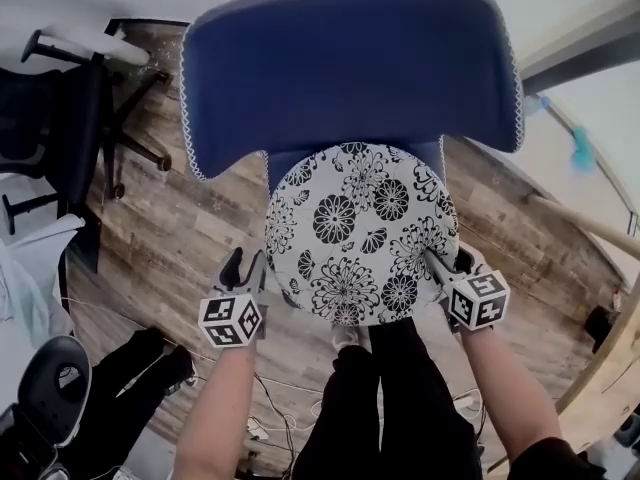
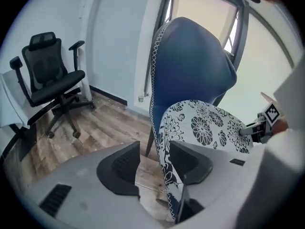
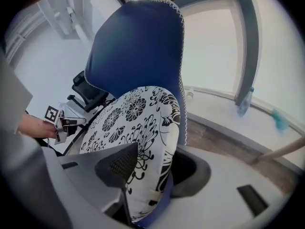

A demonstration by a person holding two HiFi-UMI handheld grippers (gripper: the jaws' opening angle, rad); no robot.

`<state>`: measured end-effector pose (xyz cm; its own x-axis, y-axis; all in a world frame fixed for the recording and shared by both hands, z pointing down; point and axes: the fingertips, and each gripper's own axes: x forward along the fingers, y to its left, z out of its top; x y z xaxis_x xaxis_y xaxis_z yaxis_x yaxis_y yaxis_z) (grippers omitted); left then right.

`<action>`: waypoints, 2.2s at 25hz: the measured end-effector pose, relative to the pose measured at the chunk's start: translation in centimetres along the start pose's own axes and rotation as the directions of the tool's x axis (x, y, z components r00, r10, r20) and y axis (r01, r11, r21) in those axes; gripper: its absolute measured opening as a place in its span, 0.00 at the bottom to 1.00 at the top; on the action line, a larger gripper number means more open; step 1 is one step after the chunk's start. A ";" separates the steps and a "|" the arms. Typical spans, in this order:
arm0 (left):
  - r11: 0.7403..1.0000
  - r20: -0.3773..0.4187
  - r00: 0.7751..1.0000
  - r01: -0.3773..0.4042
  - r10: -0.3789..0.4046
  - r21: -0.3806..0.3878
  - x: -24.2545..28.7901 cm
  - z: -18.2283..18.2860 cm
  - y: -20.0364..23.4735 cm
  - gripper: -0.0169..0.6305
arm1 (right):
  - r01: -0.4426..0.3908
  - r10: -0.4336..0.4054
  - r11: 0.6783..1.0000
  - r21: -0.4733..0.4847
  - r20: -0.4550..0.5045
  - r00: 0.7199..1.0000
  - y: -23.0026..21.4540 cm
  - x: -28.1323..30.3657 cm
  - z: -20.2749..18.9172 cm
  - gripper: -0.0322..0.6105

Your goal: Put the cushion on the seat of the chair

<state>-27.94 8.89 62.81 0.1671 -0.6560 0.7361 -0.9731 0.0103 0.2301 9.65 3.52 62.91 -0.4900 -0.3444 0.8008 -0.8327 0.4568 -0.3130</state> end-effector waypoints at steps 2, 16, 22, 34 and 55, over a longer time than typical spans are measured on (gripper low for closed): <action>1.000 0.026 1.000 0.010 -0.010 0.025 -0.4 1.3 -0.6 0.32 | 0.060 -0.060 0.998 -0.022 -0.005 0.998 -1.0 -0.3 0.1 0.39; 0.996 0.100 0.991 0.088 -0.089 0.015 -7.4 5.2 -6.6 0.32 | 0.206 -0.205 0.979 0.004 0.138 0.969 -0.3 -6.1 3.4 0.39; 0.990 0.137 0.981 0.132 -0.138 0.050 -11.5 6.9 -9.6 0.32 | 0.184 -0.172 0.983 -0.014 0.285 0.943 3.8 -11.5 7.0 0.32; 0.981 0.203 0.963 0.156 -0.177 0.114 -19.8 9.7 -12.4 0.32 | 0.165 -0.108 0.981 -0.104 0.416 0.903 10.4 -22.7 11.1 0.24; 0.951 0.477 0.836 0.159 -0.273 0.265 -38.8 23.6 -18.2 0.32 | 0.134 0.017 0.974 -0.181 0.655 0.755 20.4 -42.1 19.8 0.11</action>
<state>-20.51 16.35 15.02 0.3296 -0.9108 0.2488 -0.9408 -0.2948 0.1672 8.21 11.12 12.74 -0.5536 -0.7895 0.2650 -0.8305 0.5470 -0.1051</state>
